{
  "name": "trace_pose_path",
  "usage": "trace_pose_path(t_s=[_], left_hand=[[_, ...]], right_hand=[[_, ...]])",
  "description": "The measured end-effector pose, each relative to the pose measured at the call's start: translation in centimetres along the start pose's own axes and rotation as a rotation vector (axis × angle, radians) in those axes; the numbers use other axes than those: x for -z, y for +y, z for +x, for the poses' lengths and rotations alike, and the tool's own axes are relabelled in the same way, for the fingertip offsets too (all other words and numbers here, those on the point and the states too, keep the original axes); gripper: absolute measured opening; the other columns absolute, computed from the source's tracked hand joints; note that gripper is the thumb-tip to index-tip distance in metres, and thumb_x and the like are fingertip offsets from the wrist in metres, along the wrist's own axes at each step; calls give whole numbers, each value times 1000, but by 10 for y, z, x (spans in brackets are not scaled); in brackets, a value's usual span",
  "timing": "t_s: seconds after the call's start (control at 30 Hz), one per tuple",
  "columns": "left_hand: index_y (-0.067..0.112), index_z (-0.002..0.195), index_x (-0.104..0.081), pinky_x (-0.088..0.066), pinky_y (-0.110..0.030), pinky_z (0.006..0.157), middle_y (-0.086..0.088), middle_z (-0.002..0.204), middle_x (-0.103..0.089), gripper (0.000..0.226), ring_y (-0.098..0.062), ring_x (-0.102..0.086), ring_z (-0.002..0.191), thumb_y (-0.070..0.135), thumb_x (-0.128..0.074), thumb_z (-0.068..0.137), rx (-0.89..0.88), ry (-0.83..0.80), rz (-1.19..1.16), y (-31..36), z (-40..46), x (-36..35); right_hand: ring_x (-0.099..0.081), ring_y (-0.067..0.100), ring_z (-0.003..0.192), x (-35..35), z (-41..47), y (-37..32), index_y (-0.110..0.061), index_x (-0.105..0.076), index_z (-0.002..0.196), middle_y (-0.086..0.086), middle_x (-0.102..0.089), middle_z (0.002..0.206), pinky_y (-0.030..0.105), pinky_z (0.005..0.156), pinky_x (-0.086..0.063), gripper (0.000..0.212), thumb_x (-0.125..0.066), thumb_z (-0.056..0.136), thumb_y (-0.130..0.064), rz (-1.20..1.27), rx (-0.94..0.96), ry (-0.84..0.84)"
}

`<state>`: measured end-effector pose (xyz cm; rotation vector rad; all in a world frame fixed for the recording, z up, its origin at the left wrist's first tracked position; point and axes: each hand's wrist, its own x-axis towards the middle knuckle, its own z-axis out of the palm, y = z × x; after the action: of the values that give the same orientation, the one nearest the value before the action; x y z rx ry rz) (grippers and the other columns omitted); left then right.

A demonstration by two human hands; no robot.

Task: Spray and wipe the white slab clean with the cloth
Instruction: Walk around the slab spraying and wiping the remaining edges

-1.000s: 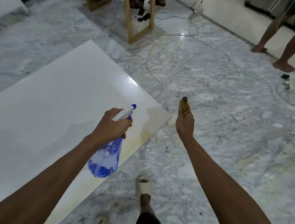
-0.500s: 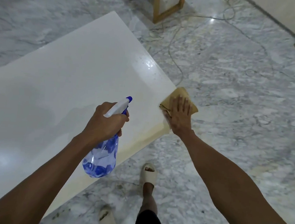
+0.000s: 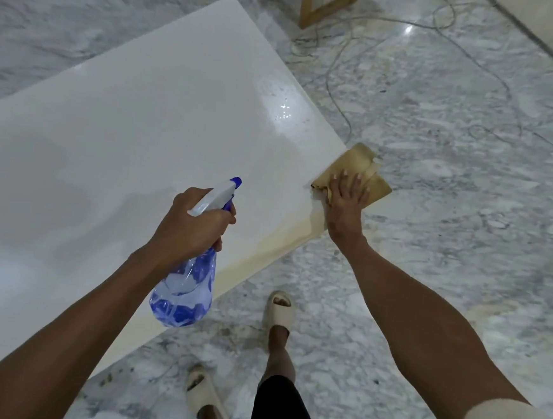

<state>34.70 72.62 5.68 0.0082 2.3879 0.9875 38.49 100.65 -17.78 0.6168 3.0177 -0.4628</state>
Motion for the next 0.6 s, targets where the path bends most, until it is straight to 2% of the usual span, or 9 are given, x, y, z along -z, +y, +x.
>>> trace_pose_path(t_s=[0.07, 0.17, 0.23, 0.3, 0.37, 0.47, 0.6], left_hand=[[8, 87, -71, -56, -34, 61, -18, 90, -76, 15, -16, -64, 43, 7, -56, 84, 0, -21, -31, 0, -1, 4], [8, 86, -71, -58, -39, 66, -11, 89, -77, 23, -16, -64, 44, 16, -54, 73, 0, -35, -65, 2, -5, 11], [8, 89, -71, -56, -36, 65, -6, 87, -77, 18, -16, -64, 45, 10, -55, 81, -9, -25, -51, -2, -6, 16], [9, 91, -71, -55, -30, 62, 1, 82, -75, 19, -14, -65, 46, 4, -53, 87, -23, -12, -23, -9, -5, 24], [9, 91, -71, -54, -28, 61, 5, 81, -74, 20, -12, -65, 46, 3, -53, 85, -42, -15, -3, -19, -7, 33], [9, 92, -70, -55, -30, 62, 4, 86, -75, 20, -11, -65, 45, 3, -53, 85, -62, -24, -6, -40, -12, 51], [10, 97, -70, -54, -26, 55, -6, 92, -76, 17, -12, -65, 48, 5, -56, 89, -113, -68, 3, -79, -20, 80]], right_hand=[[-32, 60, 136, -8, -11, -13, 0, -52, 139, 28, -44, 148, 78, 104, -25, 52, -35, 100, -31, 18, -4, 10], [-33, 59, 136, -22, -32, -40, -2, -50, 141, 27, -43, 149, 76, 105, -24, 50, -41, 100, -29, 53, -8, 40], [-30, 58, 138, -29, -44, -54, -4, -46, 144, 26, -40, 152, 75, 107, -22, 50, -41, 101, -29, 69, -13, 63], [-29, 57, 139, -37, -55, -65, -5, -44, 145, 25, -38, 153, 74, 108, -21, 50, -37, 104, -31, 74, -5, 81], [-27, 56, 141, -43, -70, -78, -5, -42, 146, 25, -37, 154, 73, 109, -20, 53, -24, 108, -36, 68, 1, 99], [-21, 54, 144, -54, -94, -105, -6, -40, 149, 23, -32, 157, 71, 112, -14, 58, -15, 108, -38, 77, -18, 105], [-23, 55, 143, -67, -115, -136, -7, -44, 147, 23, -35, 155, 73, 111, -19, 52, -30, 105, -34, 57, -61, 113]])
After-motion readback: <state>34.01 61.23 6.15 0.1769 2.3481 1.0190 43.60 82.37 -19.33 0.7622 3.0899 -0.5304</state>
